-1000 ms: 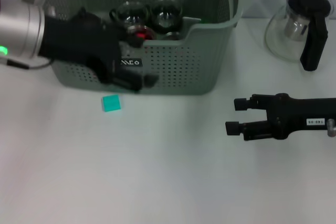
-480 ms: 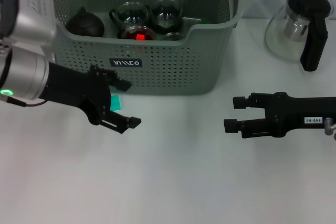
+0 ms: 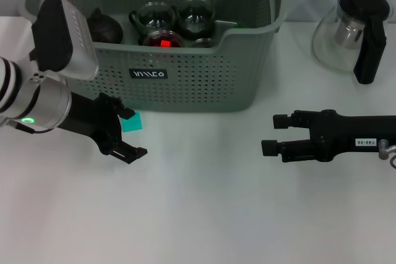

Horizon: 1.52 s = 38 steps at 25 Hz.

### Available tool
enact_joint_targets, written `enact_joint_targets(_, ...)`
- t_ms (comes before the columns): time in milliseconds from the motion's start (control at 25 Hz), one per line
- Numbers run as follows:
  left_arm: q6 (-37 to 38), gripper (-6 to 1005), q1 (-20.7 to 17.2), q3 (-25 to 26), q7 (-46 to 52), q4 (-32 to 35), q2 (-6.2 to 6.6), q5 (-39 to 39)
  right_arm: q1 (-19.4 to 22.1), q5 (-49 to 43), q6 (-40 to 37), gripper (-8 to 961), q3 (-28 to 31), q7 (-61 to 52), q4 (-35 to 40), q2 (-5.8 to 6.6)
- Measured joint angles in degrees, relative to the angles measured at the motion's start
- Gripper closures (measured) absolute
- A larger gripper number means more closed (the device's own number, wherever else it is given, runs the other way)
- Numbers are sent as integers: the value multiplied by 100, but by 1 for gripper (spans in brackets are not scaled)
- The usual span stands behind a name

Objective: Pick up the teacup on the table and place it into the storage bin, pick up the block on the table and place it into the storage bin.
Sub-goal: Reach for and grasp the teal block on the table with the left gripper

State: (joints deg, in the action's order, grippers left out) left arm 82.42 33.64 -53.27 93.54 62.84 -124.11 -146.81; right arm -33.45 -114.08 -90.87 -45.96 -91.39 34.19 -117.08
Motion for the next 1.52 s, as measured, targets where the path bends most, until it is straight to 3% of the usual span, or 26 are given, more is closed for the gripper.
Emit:
enact_joint_targets(640,-1134,92,18,-485,464,-293,-31,-446,-5,2,26,6,13,6,-8,-17)
enact_joint_targets(1520,-1516,93,85,-668,531,-666,-28,-592,-22,9,3,6,62,24,-9,-24)
